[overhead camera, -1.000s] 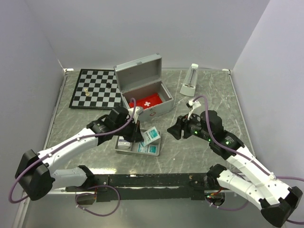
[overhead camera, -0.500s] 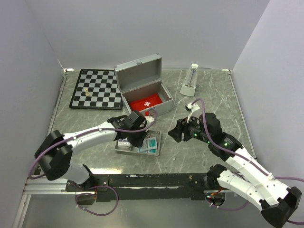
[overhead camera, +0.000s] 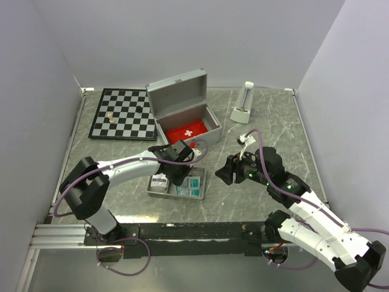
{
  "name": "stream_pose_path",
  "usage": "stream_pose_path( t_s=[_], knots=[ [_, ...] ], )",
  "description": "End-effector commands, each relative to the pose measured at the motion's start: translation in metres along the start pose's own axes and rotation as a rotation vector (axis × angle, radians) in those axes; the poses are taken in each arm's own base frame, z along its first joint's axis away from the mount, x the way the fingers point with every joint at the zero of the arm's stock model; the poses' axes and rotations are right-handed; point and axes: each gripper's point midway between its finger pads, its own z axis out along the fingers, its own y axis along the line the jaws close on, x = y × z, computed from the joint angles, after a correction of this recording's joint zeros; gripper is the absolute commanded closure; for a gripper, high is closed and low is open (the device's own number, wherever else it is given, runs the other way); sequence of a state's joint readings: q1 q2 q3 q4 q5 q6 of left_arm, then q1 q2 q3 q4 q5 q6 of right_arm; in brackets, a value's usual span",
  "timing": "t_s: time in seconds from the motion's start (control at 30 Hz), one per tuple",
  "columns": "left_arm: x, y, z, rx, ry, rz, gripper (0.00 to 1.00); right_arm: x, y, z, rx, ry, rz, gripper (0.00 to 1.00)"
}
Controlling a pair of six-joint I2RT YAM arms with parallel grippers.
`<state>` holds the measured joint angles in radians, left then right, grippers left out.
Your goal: Organize the medicine kit
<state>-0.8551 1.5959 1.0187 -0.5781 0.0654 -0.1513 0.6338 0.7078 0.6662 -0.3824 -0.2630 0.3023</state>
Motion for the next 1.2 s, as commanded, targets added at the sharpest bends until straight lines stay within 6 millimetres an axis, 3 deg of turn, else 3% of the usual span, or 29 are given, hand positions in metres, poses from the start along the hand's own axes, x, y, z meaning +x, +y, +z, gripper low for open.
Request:
stream_pose_path(
  t_s=[0.0,0.2,0.3,0.43,0.6,0.7,0.77,1.0,1.07,1.17],
  knots=[
    [-0.014,0.001,-0.021,-0.022,-0.066,0.004,0.74,-0.004,0.002,0.0,-0.009,-0.023,0.0,0.36],
    [-0.018,-0.001,-0.033,-0.019,-0.125,-0.042,0.5,-0.003,0.001,0.003,-0.007,-0.016,0.011,0.36],
    [-0.021,-0.001,-0.042,-0.024,-0.156,-0.056,0.47,-0.003,0.002,0.005,-0.012,-0.009,0.017,0.37],
    [-0.038,-0.004,-0.069,-0.014,-0.258,-0.094,0.45,0.004,0.004,0.013,-0.035,0.019,0.011,0.42],
    [-0.062,0.036,-0.119,-0.222,-0.516,-0.303,0.47,0.02,0.007,0.033,-0.02,0.089,-0.008,0.47],
    [-0.057,0.059,-0.137,-0.257,-0.666,-0.51,0.42,0.024,0.008,0.045,0.014,0.121,-0.006,0.48],
    [-0.051,0.073,-0.149,-0.225,-0.756,-0.66,0.44,0.026,0.013,0.057,0.028,0.143,0.001,0.49],
    [-0.013,0.088,-0.181,-0.137,-1.04,-0.934,0.48,0.033,0.052,0.107,0.044,0.226,0.109,0.45],
    [-0.006,0.087,-0.191,-0.095,-1.106,-0.945,0.47,0.034,0.044,0.118,0.163,0.243,0.083,0.44],
    [-0.005,0.076,-0.189,-0.039,-1.108,-0.871,0.41,0.036,0.026,0.125,0.272,0.258,0.108,0.43]
  ],
)
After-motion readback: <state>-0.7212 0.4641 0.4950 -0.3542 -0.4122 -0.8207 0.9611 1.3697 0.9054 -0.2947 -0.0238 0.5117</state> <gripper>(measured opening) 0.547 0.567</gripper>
